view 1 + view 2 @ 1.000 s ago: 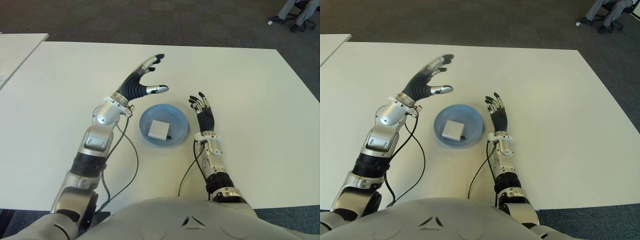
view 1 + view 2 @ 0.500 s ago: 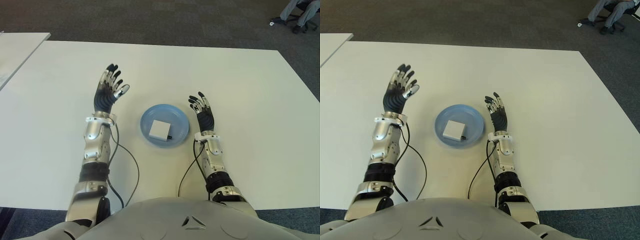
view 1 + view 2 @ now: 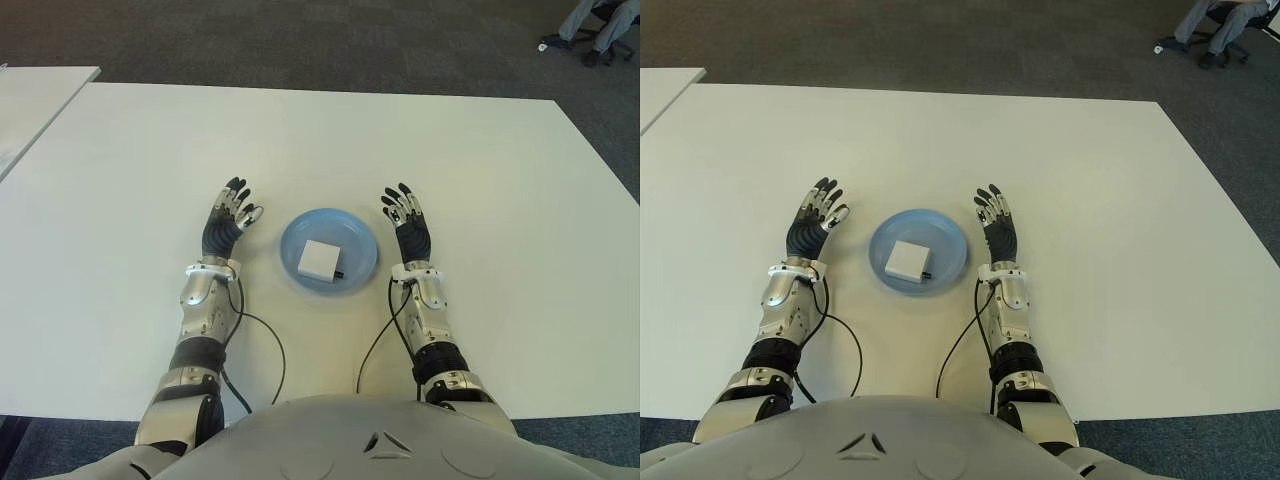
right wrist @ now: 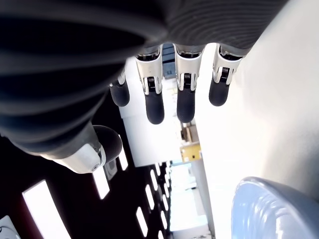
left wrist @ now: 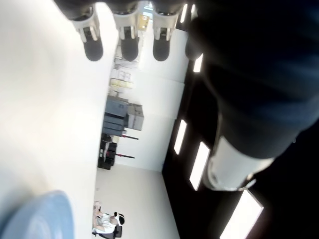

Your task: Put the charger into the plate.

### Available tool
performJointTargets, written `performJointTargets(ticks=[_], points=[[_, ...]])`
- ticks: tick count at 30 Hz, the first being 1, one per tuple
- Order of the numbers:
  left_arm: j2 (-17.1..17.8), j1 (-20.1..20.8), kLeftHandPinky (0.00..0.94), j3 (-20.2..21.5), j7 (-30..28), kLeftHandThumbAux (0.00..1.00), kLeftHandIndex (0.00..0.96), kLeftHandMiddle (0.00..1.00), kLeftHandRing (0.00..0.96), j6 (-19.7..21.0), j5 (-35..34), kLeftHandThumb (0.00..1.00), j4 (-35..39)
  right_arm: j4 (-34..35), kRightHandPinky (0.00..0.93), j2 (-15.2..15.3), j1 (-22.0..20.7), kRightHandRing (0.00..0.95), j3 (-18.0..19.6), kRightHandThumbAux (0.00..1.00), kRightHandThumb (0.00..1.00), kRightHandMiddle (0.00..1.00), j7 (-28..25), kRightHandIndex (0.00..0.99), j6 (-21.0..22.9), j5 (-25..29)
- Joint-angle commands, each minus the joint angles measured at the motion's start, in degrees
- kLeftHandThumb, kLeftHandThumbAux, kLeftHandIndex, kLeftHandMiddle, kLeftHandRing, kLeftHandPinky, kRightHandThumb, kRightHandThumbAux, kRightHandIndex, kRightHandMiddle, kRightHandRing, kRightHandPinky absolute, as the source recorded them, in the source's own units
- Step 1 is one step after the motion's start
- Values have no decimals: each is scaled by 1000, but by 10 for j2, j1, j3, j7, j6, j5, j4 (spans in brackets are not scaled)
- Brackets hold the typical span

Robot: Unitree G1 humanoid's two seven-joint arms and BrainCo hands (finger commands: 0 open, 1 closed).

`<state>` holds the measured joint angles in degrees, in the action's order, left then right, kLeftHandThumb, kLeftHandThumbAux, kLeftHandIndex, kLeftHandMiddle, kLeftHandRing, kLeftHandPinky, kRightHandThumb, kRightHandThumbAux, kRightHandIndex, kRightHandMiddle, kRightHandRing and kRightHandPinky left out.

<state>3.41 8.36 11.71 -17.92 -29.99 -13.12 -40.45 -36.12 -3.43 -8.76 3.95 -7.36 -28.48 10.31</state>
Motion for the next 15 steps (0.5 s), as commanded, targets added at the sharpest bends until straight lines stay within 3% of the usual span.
performJointTargets(ticks=[1, 15], points=[[8, 7, 1, -5, 19, 734, 0, 7, 0, -14, 28, 0, -42, -6, 127, -13, 21, 135, 5, 588, 0, 165, -3, 89, 24, 7], [23, 6, 0, -25, 30, 670, 0, 8, 0, -19, 64, 0, -62, 7, 125, -12, 26, 129, 4, 589, 0, 156, -1, 88, 36, 1]])
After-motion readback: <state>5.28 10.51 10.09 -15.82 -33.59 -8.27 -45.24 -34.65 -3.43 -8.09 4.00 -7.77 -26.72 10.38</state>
